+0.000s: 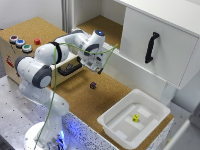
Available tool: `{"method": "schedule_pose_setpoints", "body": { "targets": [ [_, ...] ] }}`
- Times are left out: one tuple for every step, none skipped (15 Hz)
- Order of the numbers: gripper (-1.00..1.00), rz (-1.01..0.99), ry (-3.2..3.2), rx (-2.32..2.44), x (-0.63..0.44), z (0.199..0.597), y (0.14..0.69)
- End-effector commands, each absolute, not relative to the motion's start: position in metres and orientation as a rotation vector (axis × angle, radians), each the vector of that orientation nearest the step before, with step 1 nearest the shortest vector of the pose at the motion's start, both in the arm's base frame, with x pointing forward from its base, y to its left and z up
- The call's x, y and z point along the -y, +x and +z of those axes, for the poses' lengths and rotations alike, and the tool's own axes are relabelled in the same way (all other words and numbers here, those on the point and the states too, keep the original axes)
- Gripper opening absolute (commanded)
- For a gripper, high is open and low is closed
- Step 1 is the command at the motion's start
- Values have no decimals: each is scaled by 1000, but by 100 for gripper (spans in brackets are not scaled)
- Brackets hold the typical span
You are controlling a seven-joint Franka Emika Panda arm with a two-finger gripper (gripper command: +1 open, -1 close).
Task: Push the drawer
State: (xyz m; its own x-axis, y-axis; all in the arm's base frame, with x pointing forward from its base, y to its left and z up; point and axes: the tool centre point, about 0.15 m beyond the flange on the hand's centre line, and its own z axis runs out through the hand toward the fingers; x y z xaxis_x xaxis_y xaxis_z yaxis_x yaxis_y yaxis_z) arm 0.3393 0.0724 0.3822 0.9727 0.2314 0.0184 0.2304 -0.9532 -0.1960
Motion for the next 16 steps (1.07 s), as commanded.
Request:
{"method": "schedule_pose_setpoints", "body": {
  "targets": [
    [100,-46,-3051,276,-129,380,287],
    [100,-40,-3073,224,-130,375,282],
    [100,-46,-3085,149,-128,371,279],
    [100,-53,-3094,115,-127,368,278],
    [100,-77,-3109,68,-124,363,279],
    [100,-89,-3109,48,-123,358,281],
    [100,-99,-3083,24,-120,352,286],
    [100,-94,-3080,20,-119,344,290],
    [100,-109,-3070,22,-119,338,293],
    [100,-111,-3047,28,-118,331,298],
    [100,-108,-3050,28,-118,327,300],
    [100,-108,-3027,34,-118,324,303],
    [100,-101,-3018,33,-118,321,305],
    [100,-93,-3013,30,-117,317,308],
    [100,-86,-3008,34,-117,316,310],
    [-100,-79,-2995,30,-116,316,311]
  ]
}}
